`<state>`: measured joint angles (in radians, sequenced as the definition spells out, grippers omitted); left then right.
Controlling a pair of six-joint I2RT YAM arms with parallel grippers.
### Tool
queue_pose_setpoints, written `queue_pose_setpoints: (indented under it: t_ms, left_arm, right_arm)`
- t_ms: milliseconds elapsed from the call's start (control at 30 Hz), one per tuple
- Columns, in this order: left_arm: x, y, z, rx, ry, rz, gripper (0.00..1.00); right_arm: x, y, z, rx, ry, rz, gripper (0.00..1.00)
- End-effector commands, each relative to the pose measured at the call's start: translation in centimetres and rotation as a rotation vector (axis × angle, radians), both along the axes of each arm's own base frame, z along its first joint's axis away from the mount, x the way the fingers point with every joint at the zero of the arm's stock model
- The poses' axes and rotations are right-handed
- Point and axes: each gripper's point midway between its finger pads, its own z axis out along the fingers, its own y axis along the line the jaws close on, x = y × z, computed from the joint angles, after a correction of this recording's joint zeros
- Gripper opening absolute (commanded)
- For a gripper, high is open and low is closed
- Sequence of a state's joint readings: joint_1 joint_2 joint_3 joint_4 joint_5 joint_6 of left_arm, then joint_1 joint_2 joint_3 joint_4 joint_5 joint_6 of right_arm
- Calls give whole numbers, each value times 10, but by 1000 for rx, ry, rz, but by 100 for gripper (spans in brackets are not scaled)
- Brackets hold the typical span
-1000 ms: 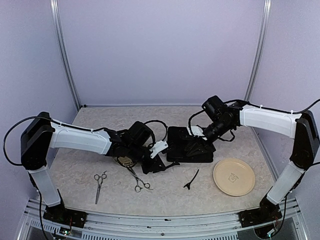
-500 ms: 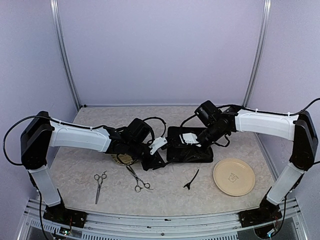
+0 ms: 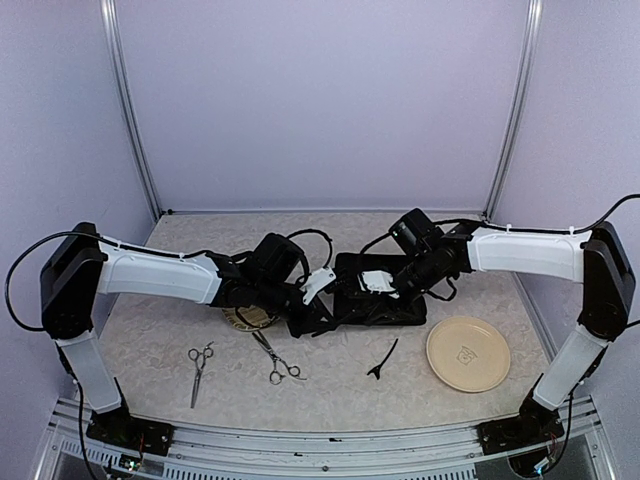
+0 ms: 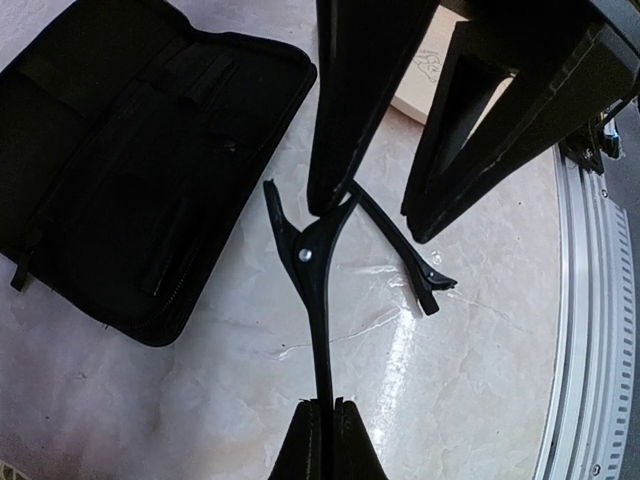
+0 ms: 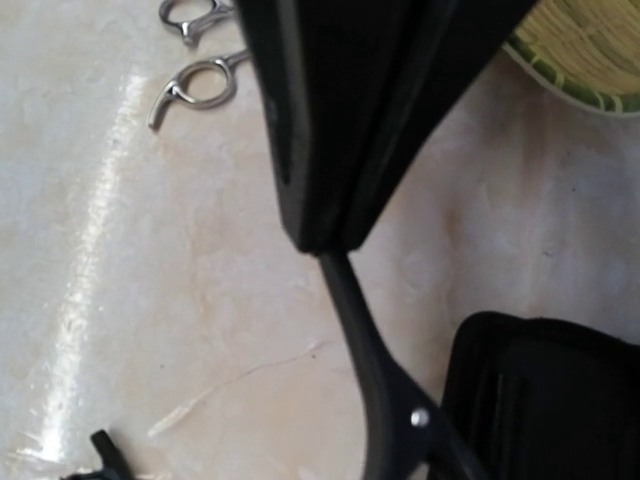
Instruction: Sort the hair-cutting tools
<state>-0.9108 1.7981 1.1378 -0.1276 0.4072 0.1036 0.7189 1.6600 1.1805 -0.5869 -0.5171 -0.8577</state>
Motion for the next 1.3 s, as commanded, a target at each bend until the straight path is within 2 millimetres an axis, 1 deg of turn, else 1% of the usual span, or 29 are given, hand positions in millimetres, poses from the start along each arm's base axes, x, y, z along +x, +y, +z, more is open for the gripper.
queue_pose_setpoints:
  t_ms: [0, 200, 367, 433, 533, 567, 633, 667, 767, 800, 833, 900, 933, 967, 1000, 1067, 1133, 1167, 1267]
  left_arm:
    - [3, -10, 28, -93, -21, -1, 2]
    - [5, -13, 30, -98, -22, 5, 3]
    - [10, -16, 33, -102, -26, 19, 3]
    - [13, -18, 36, -108, -34, 27, 3]
    - [20, -19, 35, -101, -44, 52, 4]
    - [23, -19, 33, -92, -49, 67, 10]
    - [34, -16, 33, -80, -63, 125, 27]
    - [39, -15, 37, -87, -70, 154, 35]
    - [60, -7, 55, -147, -92, 245, 51]
    - [68, -6, 63, -178, -98, 271, 54]
    - [79, -3, 69, -199, -100, 307, 55]
    - [102, 1, 74, -218, -88, 371, 55]
    - [117, 3, 72, -213, -76, 414, 56]
    - [131, 4, 64, -199, -59, 455, 55]
    - [146, 2, 67, -209, -53, 480, 55]
    - [169, 3, 61, -200, -36, 534, 55]
    - [188, 3, 53, -202, -14, 562, 56]
    - [193, 0, 47, -201, 3, 566, 56]
    - [215, -1, 30, -189, 32, 596, 57]
  right_arm:
    - [-4, 7, 3, 31, 4, 3, 30]
    - [-3, 6, 1, 27, 1, -4, 22]
    - [-3, 9, 0, 37, 18, -7, 9]
    - [1, 11, -1, 36, 16, -22, 1]
    - [13, 9, -6, 21, 1, -84, 0]
    - [16, 7, -7, 16, -2, -99, 0]
    - [25, 0, -10, 6, 1, -145, 0]
    - [29, -5, -10, 10, 8, -169, 0]
    - [46, -26, -5, 40, 46, -266, 0]
    - [52, -34, -1, 52, 54, -299, 0]
    - [59, -44, 1, 60, 56, -332, 0]
    - [68, -61, 1, 64, 46, -387, 0]
    - [72, -69, 1, 65, 40, -413, 0]
    - [77, -78, 2, 68, 30, -442, 0]
    - [79, -85, -1, 67, 31, -469, 0]
    - [84, -96, 2, 81, 31, -520, 0]
    - [86, -108, -1, 84, 46, -573, 0]
    - [88, -114, -1, 86, 47, -598, 0]
    - [90, -131, 3, 102, 42, -661, 0]
